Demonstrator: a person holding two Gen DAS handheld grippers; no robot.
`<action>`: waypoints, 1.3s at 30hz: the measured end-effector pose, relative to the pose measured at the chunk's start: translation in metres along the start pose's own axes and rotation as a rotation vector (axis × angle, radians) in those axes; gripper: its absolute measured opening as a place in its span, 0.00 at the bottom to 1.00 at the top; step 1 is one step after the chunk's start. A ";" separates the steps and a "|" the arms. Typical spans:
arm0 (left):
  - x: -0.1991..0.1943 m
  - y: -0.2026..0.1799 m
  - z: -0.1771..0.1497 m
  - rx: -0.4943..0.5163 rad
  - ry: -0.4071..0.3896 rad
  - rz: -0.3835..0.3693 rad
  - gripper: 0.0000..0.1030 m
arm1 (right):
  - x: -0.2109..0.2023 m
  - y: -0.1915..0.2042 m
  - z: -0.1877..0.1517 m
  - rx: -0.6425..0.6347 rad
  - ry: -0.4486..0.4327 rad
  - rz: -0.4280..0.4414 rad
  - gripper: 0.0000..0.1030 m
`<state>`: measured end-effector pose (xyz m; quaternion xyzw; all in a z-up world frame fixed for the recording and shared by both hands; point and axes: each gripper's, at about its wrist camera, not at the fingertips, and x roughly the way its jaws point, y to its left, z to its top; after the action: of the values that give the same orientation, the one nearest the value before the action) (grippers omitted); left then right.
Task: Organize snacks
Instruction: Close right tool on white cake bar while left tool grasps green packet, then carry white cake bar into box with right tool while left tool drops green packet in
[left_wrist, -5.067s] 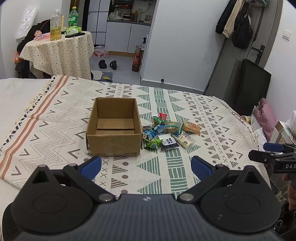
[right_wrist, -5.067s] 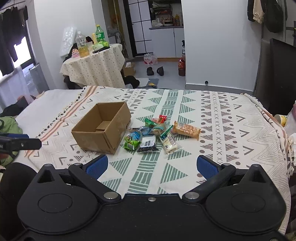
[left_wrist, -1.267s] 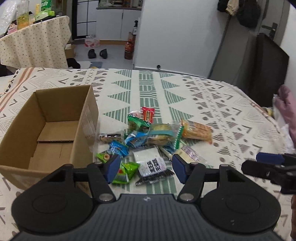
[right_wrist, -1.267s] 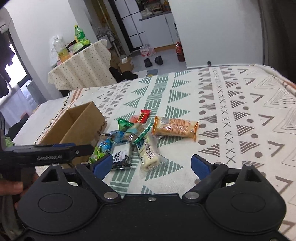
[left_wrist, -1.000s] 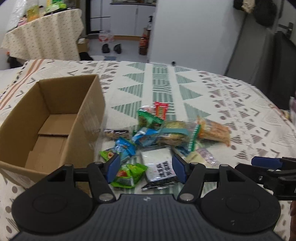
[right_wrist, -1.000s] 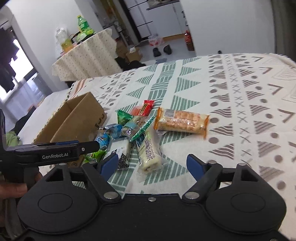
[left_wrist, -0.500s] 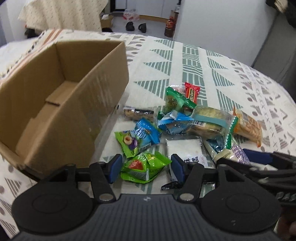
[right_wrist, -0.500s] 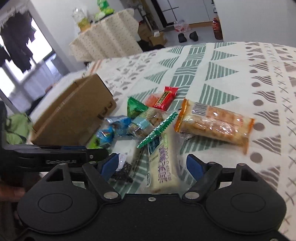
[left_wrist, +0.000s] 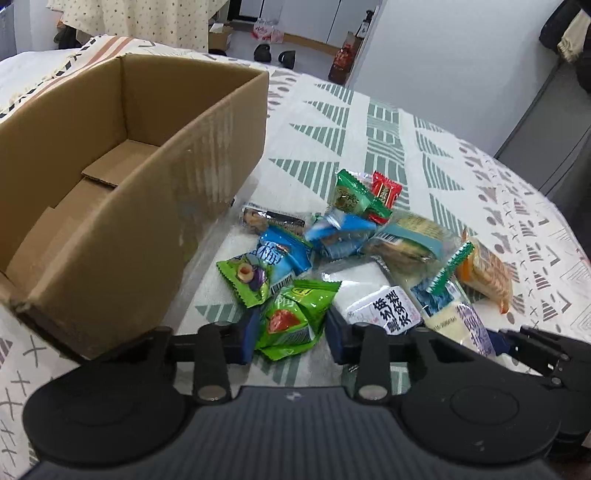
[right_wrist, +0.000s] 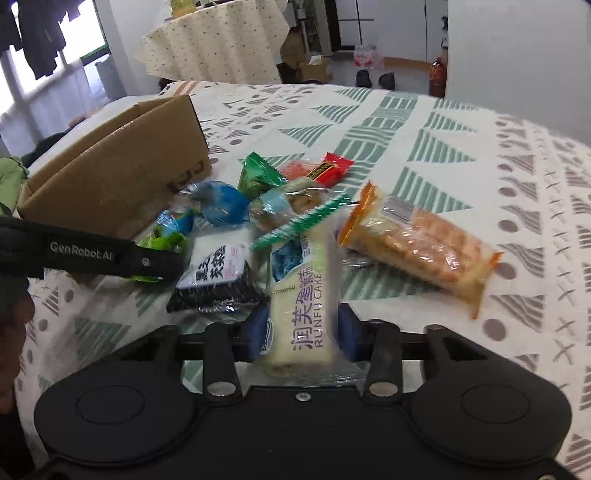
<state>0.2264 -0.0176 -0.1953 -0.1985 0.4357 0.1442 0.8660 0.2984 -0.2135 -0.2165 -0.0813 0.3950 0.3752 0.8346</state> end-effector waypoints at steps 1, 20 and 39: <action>-0.003 0.001 -0.001 0.005 -0.010 -0.009 0.31 | -0.004 0.000 -0.001 0.012 0.002 -0.006 0.36; -0.093 0.008 -0.014 0.012 -0.138 -0.147 0.27 | -0.095 0.036 -0.017 0.146 -0.144 -0.119 0.24; -0.172 0.016 0.021 0.080 -0.178 -0.193 0.27 | -0.150 0.066 0.039 0.106 -0.242 -0.063 0.23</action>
<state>0.1348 -0.0068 -0.0474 -0.1911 0.3416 0.0596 0.9183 0.2150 -0.2343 -0.0721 -0.0035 0.3080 0.3343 0.8907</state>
